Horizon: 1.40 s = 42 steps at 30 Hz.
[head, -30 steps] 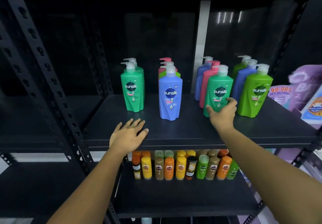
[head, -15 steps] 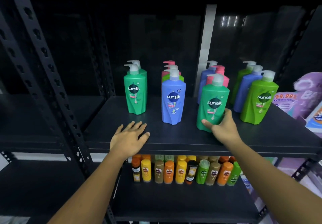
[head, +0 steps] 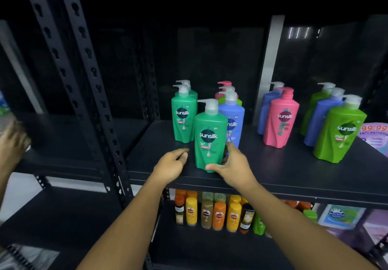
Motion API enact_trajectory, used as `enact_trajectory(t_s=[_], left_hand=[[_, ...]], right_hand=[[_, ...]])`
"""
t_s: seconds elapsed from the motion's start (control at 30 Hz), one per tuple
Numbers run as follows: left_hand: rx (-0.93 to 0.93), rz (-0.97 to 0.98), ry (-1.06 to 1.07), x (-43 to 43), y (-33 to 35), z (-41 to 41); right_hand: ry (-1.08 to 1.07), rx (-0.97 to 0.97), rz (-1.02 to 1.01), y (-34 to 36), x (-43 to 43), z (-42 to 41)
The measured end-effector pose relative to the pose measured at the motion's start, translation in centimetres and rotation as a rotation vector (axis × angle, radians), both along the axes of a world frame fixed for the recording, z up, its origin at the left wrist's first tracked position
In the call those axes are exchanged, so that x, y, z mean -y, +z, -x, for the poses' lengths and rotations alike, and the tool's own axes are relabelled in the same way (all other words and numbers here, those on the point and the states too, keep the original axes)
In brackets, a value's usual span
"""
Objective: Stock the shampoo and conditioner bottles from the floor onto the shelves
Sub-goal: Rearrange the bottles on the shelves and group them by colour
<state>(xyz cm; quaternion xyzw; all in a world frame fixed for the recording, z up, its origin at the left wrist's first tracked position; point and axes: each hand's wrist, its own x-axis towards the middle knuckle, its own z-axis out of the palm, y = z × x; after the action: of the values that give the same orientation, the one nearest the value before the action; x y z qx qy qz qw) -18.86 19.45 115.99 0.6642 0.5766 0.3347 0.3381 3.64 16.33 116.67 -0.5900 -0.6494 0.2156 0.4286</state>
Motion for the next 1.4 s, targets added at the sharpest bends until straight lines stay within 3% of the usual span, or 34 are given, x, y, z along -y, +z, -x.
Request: enact_trajectory(t_s=[0.07, 0.17, 0.5, 0.77, 1.0, 1.4], left_hand=[[0.164, 0.025, -0.016, 0.5, 0.7, 0.1], [0.217, 0.076, -0.043, 0.8, 1.0, 0.6], [0.129, -0.056, 0.031, 1.2, 0.2, 0.2], [0.096, -0.105, 0.189, 0.3, 0.9, 0.0], [0.002, -0.018, 0.191, -2.2, 0.9, 0.9], [-0.078, -0.073, 0.288, -2.7, 1.2, -0.5]], right_hand=[[0.023, 0.054, 0.010, -0.1, -0.9, 1.2], [0.034, 0.134, 0.003, -1.0, -1.4, 2.2], [0.220, 0.431, -0.075, -2.2, -1.3, 1.9], [0.233, 0.814, -0.016, -2.0, -1.0, 3.1], [0.236, 0.856, 0.017, -2.1, -1.4, 3.1], [0.226, 0.864, 0.011, -2.1, -1.5, 3.1]])
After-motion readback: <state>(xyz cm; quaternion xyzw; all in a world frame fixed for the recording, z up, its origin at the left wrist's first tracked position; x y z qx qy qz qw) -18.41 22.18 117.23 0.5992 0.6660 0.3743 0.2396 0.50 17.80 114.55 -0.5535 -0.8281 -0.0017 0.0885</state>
